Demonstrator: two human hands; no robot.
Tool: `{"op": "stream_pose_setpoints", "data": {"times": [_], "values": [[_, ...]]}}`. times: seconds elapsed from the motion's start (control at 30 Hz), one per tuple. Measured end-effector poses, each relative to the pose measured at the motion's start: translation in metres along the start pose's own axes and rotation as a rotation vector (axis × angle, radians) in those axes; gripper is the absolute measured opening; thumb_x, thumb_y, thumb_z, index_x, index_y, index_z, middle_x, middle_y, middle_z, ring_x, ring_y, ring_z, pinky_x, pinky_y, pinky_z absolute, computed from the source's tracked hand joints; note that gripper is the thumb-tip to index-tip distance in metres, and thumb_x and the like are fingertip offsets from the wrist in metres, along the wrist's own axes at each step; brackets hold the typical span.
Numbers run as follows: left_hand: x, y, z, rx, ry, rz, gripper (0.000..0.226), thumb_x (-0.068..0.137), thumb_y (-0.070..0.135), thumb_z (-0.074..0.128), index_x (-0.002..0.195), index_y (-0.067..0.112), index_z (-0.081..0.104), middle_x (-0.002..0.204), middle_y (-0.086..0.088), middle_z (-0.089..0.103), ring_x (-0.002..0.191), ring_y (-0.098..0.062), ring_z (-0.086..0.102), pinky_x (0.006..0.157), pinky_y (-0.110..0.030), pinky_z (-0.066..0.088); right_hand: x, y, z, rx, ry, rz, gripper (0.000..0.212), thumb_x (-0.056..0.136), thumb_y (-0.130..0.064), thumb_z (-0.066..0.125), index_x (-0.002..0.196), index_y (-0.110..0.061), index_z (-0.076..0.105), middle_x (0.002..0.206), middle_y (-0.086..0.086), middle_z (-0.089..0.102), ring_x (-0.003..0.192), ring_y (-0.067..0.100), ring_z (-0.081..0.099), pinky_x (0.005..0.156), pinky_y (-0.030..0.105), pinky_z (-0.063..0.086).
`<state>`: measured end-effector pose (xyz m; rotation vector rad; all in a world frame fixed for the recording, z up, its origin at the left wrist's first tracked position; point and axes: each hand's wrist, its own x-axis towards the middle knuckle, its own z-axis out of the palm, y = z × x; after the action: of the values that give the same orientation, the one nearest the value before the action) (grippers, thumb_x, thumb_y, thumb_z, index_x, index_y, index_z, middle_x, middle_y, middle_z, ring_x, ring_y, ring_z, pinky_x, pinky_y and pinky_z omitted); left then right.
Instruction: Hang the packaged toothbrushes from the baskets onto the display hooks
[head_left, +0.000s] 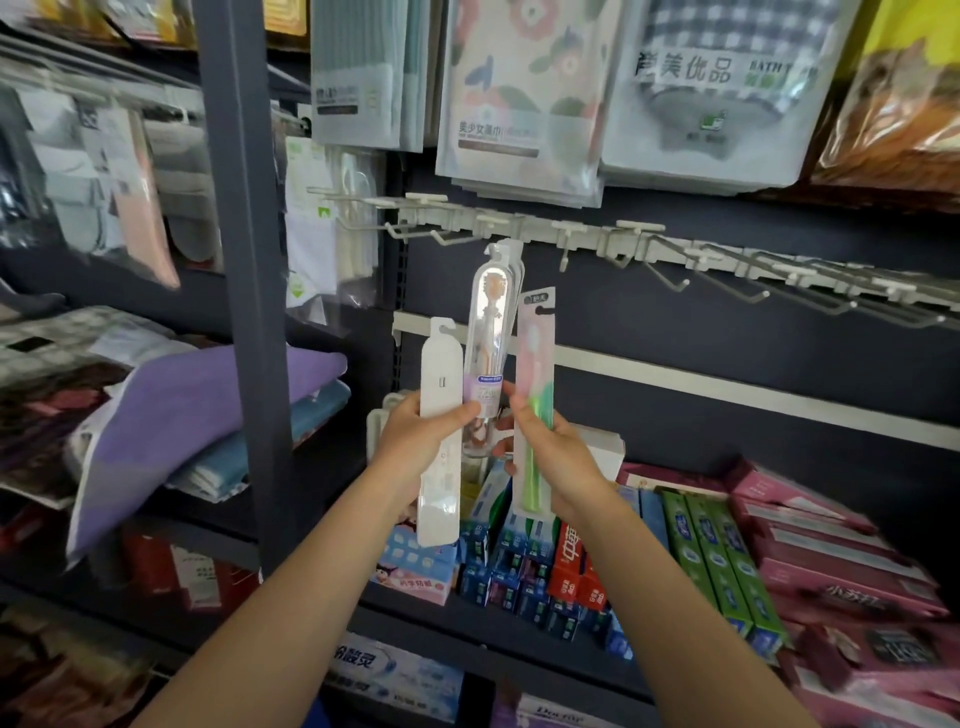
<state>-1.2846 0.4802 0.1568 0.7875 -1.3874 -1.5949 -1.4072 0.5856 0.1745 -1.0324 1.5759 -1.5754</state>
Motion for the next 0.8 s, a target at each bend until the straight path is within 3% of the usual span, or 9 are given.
{"op": "stream_pose_setpoints", "data": {"times": [0.07, 0.1, 0.2, 0.33, 0.47, 0.53, 0.63, 0.73, 0.8], "values": [[0.001, 0.001, 0.002, 0.002, -0.001, -0.007, 0.025, 0.082, 0.021, 0.083, 0.104, 0.024, 0.070, 0.103, 0.000, 0.076, 0.101, -0.023, 0.071, 0.094, -0.042, 0.055, 0.002, 0.002, 0.002, 0.013, 0.027, 0.009, 0.063, 0.074, -0.077, 0.068, 0.127, -0.043, 0.066, 0.113, 0.000, 0.074, 0.100, 0.021, 0.068, 0.086, 0.039, 0.054], [0.003, 0.000, 0.002, -0.005, 0.009, -0.011, 0.023, 0.083, 0.020, 0.082, 0.102, 0.025, 0.070, 0.102, 0.000, 0.076, 0.100, -0.023, 0.071, 0.094, -0.042, 0.055, 0.001, 0.001, 0.002, 0.018, 0.028, 0.004, 0.057, 0.079, -0.072, 0.067, 0.127, -0.042, 0.066, 0.111, -0.001, 0.074, 0.095, 0.019, 0.068, 0.082, 0.037, 0.054], [0.004, -0.004, -0.001, -0.023, 0.032, -0.017, 0.030, 0.083, 0.021, 0.082, 0.111, 0.021, 0.071, 0.107, -0.002, 0.076, 0.103, -0.025, 0.070, 0.096, -0.045, 0.054, 0.000, 0.002, 0.002, 0.038, 0.028, -0.001, 0.041, 0.091, -0.056, 0.062, 0.124, -0.032, 0.067, 0.102, -0.001, 0.069, 0.074, 0.014, 0.067, 0.065, 0.030, 0.053], [0.000, -0.005, -0.006, -0.030, 0.058, -0.031, 0.029, 0.087, 0.020, 0.078, 0.115, 0.018, 0.071, 0.107, -0.005, 0.075, 0.098, -0.024, 0.069, 0.081, -0.035, 0.054, -0.005, 0.007, 0.002, 0.034, 0.065, -0.004, 0.034, 0.095, -0.052, 0.060, 0.117, -0.027, 0.067, 0.077, -0.001, 0.068, 0.068, 0.020, 0.062, 0.071, 0.036, 0.057], [-0.011, -0.001, -0.012, -0.011, 0.131, 0.016, 0.024, 0.093, 0.029, 0.071, 0.115, 0.020, 0.068, 0.105, -0.007, 0.071, 0.090, -0.021, 0.066, 0.076, -0.034, 0.051, -0.021, 0.008, 0.000, 0.084, 0.070, -0.048, 0.021, 0.103, -0.033, 0.056, 0.111, -0.013, 0.056, 0.076, 0.011, 0.055, 0.053, 0.020, 0.055, 0.056, 0.030, 0.051], [-0.020, 0.005, -0.017, -0.057, 0.148, -0.005, 0.026, 0.095, 0.033, 0.065, 0.119, 0.021, 0.063, 0.097, -0.006, 0.067, 0.086, -0.022, 0.064, 0.075, -0.035, 0.049, -0.031, 0.010, 0.000, 0.092, 0.048, -0.043, 0.014, 0.102, -0.023, 0.055, 0.102, -0.009, 0.055, 0.069, 0.011, 0.055, 0.053, 0.020, 0.052, 0.064, 0.033, 0.051], [-0.035, 0.013, -0.020, -0.164, 0.056, -0.085, 0.038, 0.092, 0.040, 0.058, 0.116, 0.010, 0.059, 0.085, -0.012, 0.065, 0.072, -0.024, 0.062, 0.066, -0.034, 0.047, -0.044, 0.011, 0.005, 0.125, -0.018, -0.017, 0.016, 0.099, -0.023, 0.056, 0.096, -0.007, 0.059, 0.063, 0.011, 0.052, 0.056, 0.021, 0.049, 0.078, 0.038, 0.047], [-0.048, 0.024, -0.015, -0.321, -0.076, -0.066, 0.029, 0.097, 0.032, 0.056, 0.104, 0.005, 0.064, 0.076, -0.012, 0.064, 0.064, -0.022, 0.062, 0.059, -0.030, 0.050, -0.055, 0.008, 0.015, 0.225, -0.081, -0.002, 0.026, 0.090, -0.032, 0.069, 0.094, -0.007, 0.063, 0.067, 0.011, 0.052, 0.053, 0.020, 0.045, 0.065, 0.035, 0.044], [-0.053, 0.030, -0.010, -0.431, -0.144, -0.025, 0.029, 0.096, 0.032, 0.059, 0.103, 0.006, 0.068, 0.082, -0.010, 0.068, 0.072, -0.021, 0.066, 0.068, -0.034, 0.055, -0.062, 0.006, 0.019, 0.260, -0.137, 0.029, 0.024, 0.091, -0.032, 0.070, 0.093, -0.008, 0.066, 0.063, 0.009, 0.053, 0.054, 0.020, 0.047, 0.062, 0.033, 0.044]]}}
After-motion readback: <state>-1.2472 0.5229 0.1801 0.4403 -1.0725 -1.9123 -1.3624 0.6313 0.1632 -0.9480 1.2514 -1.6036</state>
